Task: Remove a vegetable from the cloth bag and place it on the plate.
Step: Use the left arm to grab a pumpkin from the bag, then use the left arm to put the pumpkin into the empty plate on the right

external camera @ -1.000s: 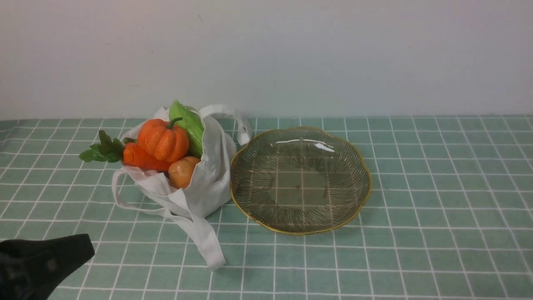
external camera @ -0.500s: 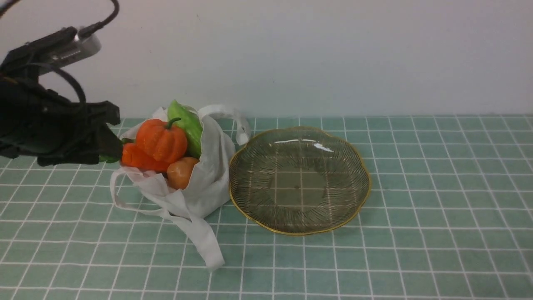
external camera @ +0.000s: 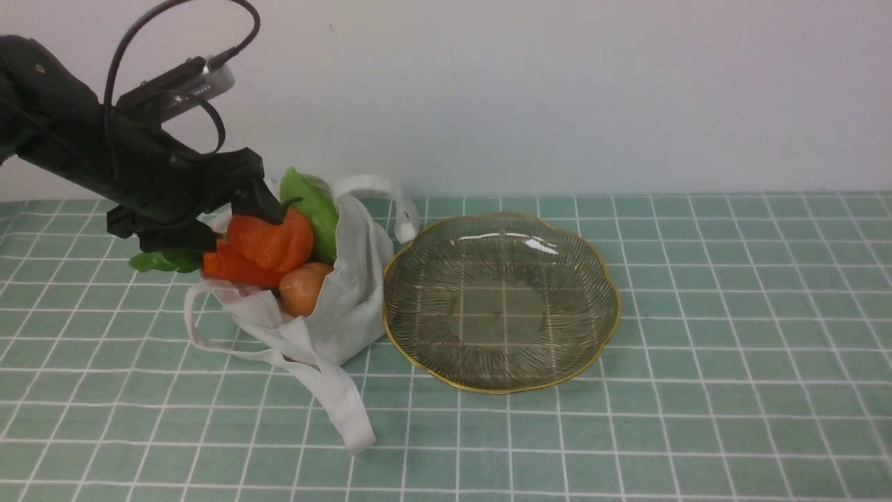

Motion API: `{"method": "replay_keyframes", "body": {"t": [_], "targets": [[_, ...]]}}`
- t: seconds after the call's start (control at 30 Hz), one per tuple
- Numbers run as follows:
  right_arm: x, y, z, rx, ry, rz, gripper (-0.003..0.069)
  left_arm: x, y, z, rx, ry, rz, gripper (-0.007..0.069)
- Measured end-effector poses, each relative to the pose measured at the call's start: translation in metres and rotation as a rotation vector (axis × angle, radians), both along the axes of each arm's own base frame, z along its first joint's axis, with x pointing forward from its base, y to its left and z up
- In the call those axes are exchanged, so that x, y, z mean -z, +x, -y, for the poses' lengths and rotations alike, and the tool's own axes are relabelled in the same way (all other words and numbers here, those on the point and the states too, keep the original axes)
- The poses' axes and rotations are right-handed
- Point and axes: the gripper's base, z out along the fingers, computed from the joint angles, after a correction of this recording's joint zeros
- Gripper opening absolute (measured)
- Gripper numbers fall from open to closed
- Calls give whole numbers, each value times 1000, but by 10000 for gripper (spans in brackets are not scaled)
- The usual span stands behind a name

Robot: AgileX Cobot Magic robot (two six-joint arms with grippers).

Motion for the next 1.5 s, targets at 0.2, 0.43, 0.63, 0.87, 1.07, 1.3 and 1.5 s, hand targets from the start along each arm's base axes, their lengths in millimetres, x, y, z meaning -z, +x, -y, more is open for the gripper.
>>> {"method": "replay_keyframes", "body": {"t": [0.2,0.43,0.63,0.87,1.07,1.3,1.5], "targets": [[0,0,0,0,0,0,-15,6,4,0,-11,-5,5,531],[0,0,0,0,0,0,-15,17,10,3,-33,-56,-23,458],[0,0,0,0,0,0,-15,19,11,3,-36,-65,-24,443],[0,0,0,0,0,0,-15,19,11,3,-34,-66,-24,443],[0,0,0,0,0,0,-15,4,3,1,1,-17,-11,443],[0,0,0,0,0,0,-15,-51,-24,-1,11,48,87,443],[0,0,0,0,0,0,-15,-67,-44,46,171,30,75,442]]}}
